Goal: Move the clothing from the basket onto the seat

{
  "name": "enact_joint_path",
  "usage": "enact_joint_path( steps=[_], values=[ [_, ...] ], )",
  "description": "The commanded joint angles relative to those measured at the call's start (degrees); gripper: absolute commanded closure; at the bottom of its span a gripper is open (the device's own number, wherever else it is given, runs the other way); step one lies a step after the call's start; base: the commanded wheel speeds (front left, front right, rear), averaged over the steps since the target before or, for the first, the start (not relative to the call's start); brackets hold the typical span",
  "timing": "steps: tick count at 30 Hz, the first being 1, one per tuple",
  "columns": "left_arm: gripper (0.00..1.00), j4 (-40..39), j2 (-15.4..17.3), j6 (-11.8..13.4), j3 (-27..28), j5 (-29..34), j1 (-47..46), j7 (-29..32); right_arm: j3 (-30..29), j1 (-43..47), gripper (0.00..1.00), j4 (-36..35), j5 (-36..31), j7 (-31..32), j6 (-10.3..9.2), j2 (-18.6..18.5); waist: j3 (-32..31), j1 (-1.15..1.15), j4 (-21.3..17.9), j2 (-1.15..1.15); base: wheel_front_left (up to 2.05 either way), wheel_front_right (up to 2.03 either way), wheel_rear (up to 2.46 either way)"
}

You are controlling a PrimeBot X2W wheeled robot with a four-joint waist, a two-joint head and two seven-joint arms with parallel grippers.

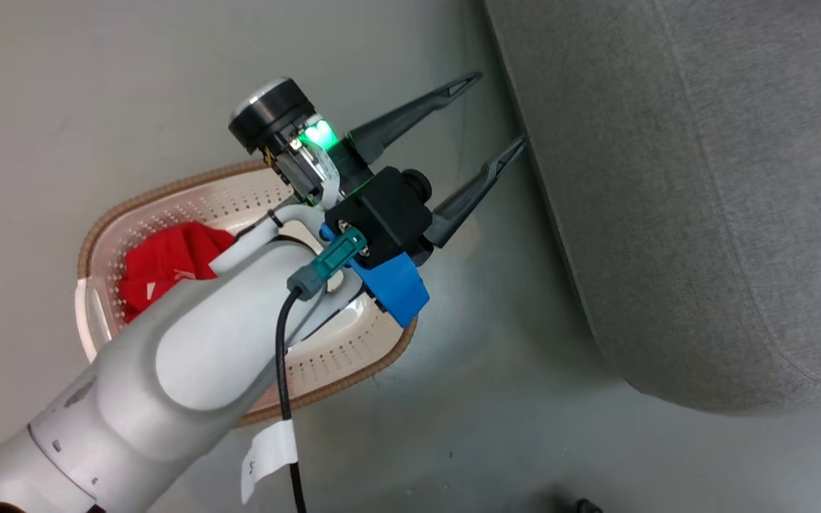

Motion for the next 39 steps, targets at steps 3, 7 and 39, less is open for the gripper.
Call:
enact_joint_path(
  steps=[3, 7, 39],
  values=[
    [0.0, -2.3, 1.9, 1.0, 0.8, 0.9, -2.0, 0.5, -3.3, -2.6, 1.0, 5.9, 0.7, -0.2, -0.01, -4.1, 7.5, -0.01, 1.2, 0.0, 0.0, 0.0, 0.0],
    [0.0, -3.5, 3.1, 1.5, 0.9, 1.0, -1.7, 1.0, -3.8, -1.5, 1.0, 11.9, 1.3, -0.2, -0.01, -3.3, 9.3, -0.01, 1.0, 0.0, 0.0, 0.0, 0.0],
    [0.0, 0.7, 0.3, 2.9, 0.4, -1.6, 2.3, -2.9, -4.0, 25.9, 0.0, 15.3, -1.0, -0.2, -0.01, 9.6, -1.9, -0.01, 3.4, 0.0, 0.0, 0.0, 0.0]
  ],
)
